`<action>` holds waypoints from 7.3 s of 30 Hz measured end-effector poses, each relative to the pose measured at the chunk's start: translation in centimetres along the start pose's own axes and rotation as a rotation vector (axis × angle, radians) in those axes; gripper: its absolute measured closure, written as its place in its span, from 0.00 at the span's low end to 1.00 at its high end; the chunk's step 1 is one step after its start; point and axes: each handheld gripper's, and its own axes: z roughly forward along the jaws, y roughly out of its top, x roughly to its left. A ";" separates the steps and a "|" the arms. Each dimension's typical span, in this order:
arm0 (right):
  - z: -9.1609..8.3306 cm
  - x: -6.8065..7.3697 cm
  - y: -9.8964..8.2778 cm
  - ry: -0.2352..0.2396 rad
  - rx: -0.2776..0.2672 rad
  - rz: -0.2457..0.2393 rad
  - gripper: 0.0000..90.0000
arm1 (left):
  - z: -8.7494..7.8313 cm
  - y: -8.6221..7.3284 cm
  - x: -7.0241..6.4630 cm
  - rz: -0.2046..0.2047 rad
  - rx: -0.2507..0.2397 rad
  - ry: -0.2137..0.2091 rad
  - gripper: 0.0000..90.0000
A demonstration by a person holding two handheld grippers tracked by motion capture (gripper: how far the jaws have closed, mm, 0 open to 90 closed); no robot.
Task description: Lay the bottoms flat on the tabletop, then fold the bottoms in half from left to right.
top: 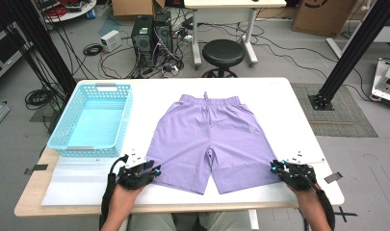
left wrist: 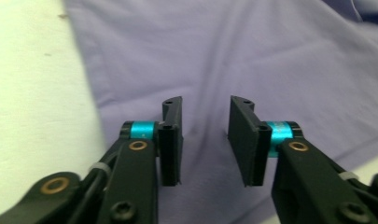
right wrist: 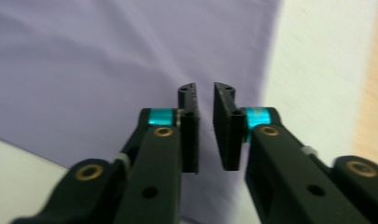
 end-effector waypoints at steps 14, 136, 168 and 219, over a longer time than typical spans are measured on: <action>3.7 8.7 4.8 0.206 -0.084 -0.114 0.77 | -0.5 0.7 1.9 -0.038 -0.088 -0.008 0.57; 12.5 -6.2 13.5 -0.006 -0.056 0.100 0.57 | 1.9 4.5 5.0 -0.122 -0.250 -0.022 0.40; 4.2 -4.3 8.0 0.042 -0.190 0.028 0.23 | 0.9 5.1 3.9 -0.058 -0.303 -0.061 0.29; 8.2 5.8 15.1 0.233 -0.207 -0.076 0.43 | -1.1 -0.9 1.9 -0.073 0.043 0.090 0.73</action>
